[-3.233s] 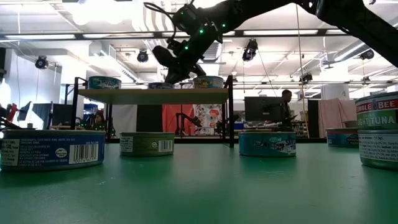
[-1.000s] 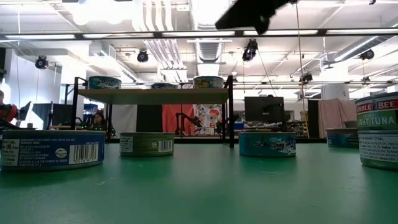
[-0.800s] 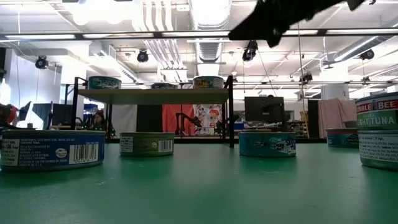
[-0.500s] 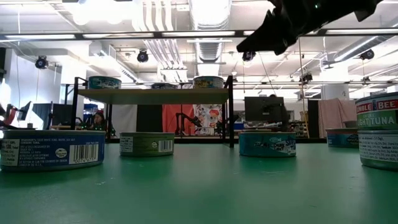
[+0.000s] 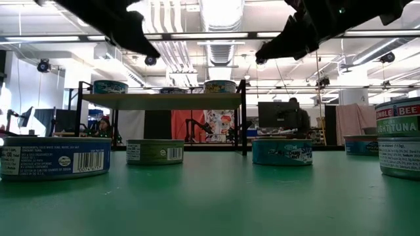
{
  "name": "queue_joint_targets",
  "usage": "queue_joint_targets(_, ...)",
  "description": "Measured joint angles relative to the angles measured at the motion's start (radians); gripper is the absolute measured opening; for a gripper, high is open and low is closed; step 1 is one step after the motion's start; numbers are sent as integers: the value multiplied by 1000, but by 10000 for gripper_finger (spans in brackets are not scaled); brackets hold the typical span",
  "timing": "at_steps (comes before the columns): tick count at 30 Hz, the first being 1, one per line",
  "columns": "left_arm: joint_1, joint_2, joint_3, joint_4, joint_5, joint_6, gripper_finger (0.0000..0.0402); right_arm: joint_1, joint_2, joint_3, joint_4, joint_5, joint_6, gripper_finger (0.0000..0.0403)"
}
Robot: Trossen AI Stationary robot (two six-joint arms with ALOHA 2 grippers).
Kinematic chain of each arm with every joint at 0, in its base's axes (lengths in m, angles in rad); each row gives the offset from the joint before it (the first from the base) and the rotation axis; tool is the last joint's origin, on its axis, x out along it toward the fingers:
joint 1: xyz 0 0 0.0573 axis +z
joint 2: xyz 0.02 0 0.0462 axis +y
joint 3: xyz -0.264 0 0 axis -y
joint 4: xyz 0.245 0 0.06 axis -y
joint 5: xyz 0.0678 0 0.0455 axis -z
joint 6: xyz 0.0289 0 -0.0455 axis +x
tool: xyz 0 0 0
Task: Stack canned seafood by type on shelf
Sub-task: Put the middle left dark blue tuna can on the shelf
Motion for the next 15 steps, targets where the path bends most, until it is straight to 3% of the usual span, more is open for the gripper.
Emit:
queue_joint_targets(6, 174, -4, -1, 2, 176, 104, 0, -2, -9, -6, 0, 0, -2, 9)
queue_joint_targets(15, 317, 19, -2, 22, 284, 208, 0, -2, -9, -5, 2, 1, -22, 9)
